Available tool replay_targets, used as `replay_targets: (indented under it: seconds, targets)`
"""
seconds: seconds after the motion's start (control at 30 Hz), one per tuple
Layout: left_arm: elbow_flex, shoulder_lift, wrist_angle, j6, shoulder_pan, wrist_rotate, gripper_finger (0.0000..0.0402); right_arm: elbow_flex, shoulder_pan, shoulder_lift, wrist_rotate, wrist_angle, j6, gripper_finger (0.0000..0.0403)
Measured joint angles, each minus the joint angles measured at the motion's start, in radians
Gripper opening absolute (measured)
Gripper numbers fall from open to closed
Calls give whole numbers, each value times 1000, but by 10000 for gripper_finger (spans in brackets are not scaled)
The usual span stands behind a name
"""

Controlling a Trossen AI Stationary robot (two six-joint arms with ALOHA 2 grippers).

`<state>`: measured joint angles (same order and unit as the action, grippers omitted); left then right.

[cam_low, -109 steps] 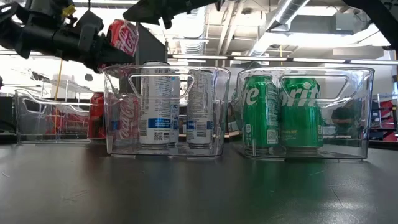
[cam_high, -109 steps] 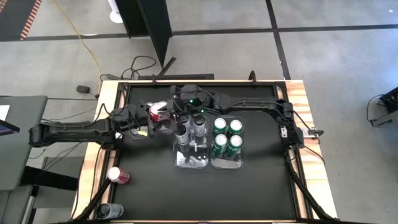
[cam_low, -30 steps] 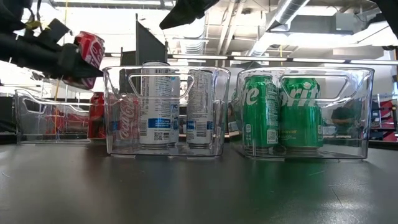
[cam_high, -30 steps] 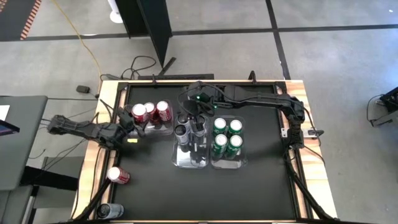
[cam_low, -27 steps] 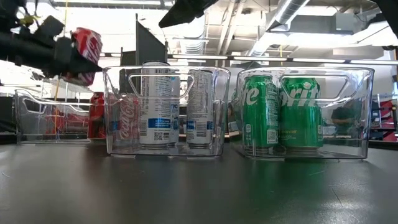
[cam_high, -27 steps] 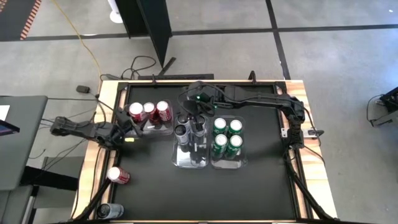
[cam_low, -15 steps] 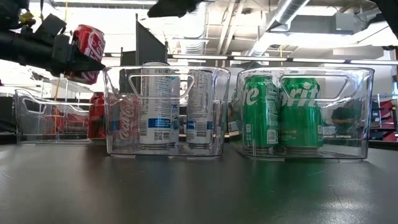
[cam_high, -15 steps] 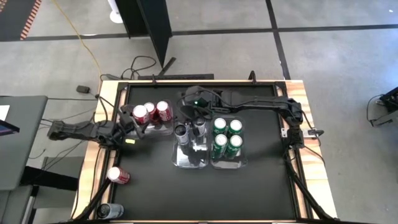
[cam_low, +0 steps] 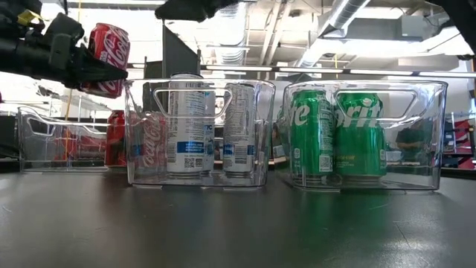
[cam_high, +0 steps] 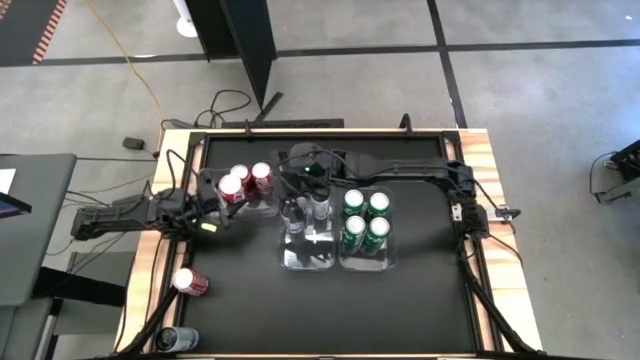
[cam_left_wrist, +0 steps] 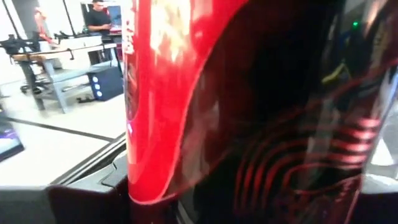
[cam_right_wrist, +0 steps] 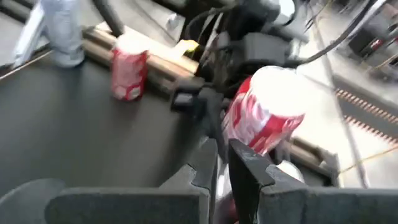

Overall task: Sort soda cans
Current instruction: Put the top red soda can into the left transparent bin

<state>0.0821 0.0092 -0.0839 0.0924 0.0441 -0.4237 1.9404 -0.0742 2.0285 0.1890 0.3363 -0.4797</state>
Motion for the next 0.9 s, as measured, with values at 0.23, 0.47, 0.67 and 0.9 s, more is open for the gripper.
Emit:
replay_targets:
  seconds: [0.23, 0.47, 0.67, 0.9]
  targets:
    - [-4, 31, 24, 1, 94, 113, 286, 1, -16, 72, -2, -212, 1, 57]
    - [-10, 96, 36, -37, 153, 224, 286, 0, -11, 89, -2, -242, 34, 47]
    - [-15, 159, 62, -37, 197, 288, 286, 1, -6, 87, -2, -264, 28, 47]
    - [-42, 227, 135, -47, 261, 306, 286, 1, -11, 87, -2, -262, 27, 46]
